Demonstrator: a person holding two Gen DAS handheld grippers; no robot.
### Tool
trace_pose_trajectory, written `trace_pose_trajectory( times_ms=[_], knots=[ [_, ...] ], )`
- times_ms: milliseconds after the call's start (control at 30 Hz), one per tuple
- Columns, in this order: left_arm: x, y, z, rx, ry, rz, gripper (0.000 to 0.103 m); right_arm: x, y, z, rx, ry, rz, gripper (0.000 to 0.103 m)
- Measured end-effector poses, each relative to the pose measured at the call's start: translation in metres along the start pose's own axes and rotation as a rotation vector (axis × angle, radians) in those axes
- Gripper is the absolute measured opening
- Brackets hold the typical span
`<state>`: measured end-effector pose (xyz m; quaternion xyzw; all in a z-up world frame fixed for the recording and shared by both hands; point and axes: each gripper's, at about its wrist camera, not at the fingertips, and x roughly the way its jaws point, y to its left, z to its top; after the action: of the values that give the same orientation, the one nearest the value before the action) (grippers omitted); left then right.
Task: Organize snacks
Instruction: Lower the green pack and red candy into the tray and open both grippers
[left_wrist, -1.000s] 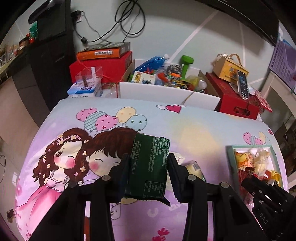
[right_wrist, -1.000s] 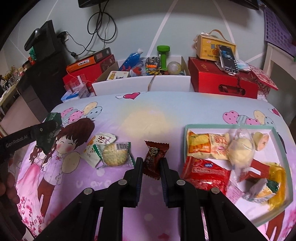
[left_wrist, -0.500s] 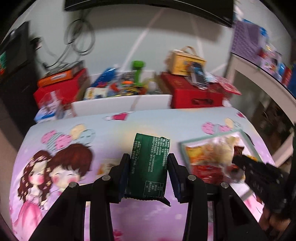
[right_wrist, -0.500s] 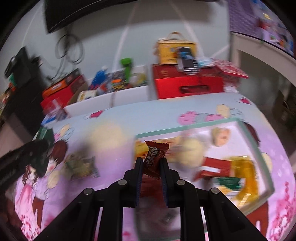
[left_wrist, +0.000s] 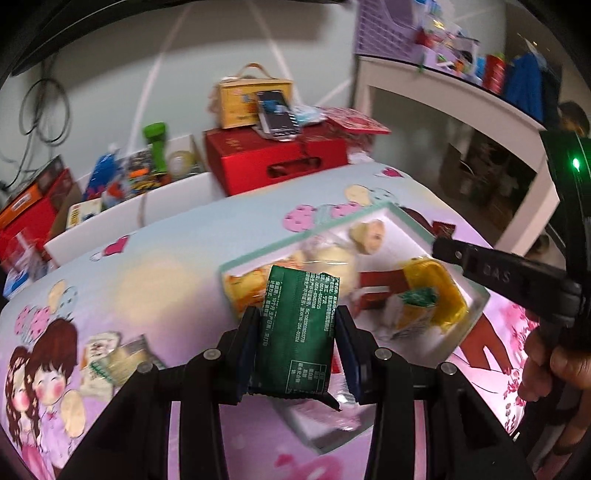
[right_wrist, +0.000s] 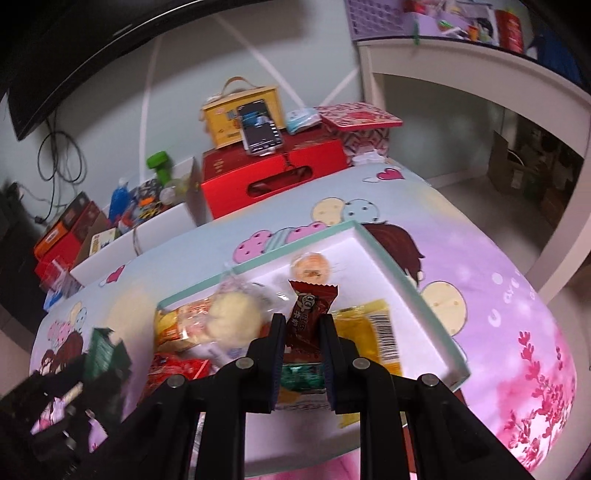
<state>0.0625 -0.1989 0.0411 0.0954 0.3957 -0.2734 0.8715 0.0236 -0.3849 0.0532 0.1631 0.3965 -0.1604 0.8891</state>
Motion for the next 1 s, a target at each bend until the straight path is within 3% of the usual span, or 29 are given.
trace_pose_trajectory(
  times_ms=[700, 1000],
  knots=[
    [0.027, -0.030, 0.005, 0.063, 0.001, -0.038, 0.043, 0.032, 0.004, -0.004, -0.001, 0.065, 0.041, 0.020],
    [0.020, -0.019, 0.005, 0.038, 0.015, 0.002, 0.064, 0.036, 0.003, -0.006, 0.001, 0.085, 0.018, 0.023]
  ],
)
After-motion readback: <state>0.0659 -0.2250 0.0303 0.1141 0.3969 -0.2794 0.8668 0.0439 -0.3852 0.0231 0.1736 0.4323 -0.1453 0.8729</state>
